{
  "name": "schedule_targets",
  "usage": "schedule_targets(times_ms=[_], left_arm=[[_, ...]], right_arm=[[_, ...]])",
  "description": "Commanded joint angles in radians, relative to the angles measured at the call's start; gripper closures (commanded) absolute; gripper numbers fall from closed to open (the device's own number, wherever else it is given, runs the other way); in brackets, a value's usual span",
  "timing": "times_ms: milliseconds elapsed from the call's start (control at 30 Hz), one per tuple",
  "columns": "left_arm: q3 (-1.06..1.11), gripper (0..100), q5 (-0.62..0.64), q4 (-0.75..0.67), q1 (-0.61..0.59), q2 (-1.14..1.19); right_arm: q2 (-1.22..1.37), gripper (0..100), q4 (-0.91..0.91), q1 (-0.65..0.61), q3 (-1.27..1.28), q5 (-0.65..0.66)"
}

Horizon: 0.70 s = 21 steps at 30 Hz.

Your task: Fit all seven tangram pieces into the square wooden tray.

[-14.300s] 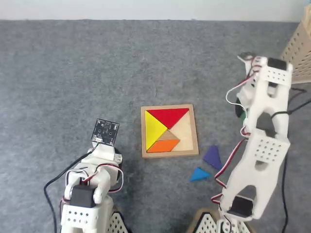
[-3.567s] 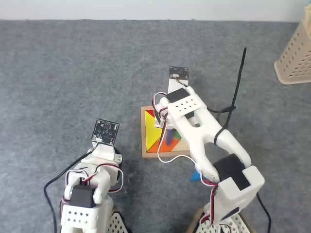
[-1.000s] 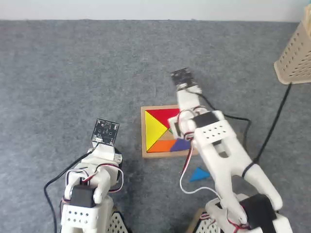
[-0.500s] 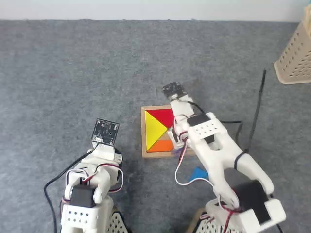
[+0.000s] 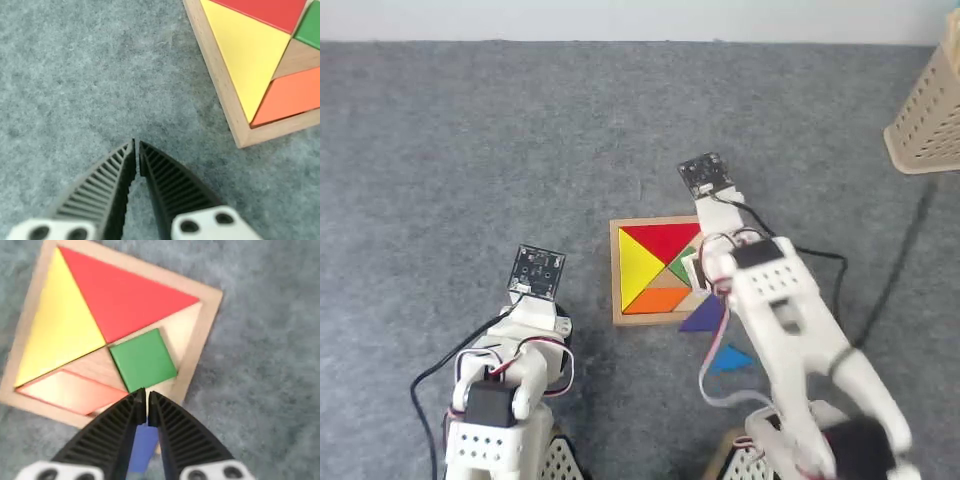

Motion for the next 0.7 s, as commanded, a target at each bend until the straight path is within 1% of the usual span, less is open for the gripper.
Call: schedule_targets(times_ms=[0, 133, 233, 367, 500, 667], left_arm=[[-0.019, 99, 0.006, 0.006, 0.0, -0.021], [-0.019, 99, 0.006, 0.006, 0.0, -0.021], [-0.019, 99, 0.006, 0.006, 0.0, -0.021], [-0.019, 99, 0.006, 0.006, 0.0, -0.021], [-0.019, 99, 0.006, 0.006, 0.0, -0.021], [-0.019, 99, 0.006, 0.006, 0.0, -0.021]], right_arm=[[-0.228, 99.2, 0.13, 0.015, 0.028, 0.054], [-0.309, 99.2, 0.306, 0.005, 0.083, 0.236], [-0.285, 99.2, 0.346, 0.005, 0.12, 0.31], [-0.2, 99.2, 0.314, 0.004, 0.127, 0.315], [-0.079, 99.2, 0.259, -0.025, 0.126, 0.313], [0.022, 99.2, 0.165, -0.031, 0.121, 0.262]])
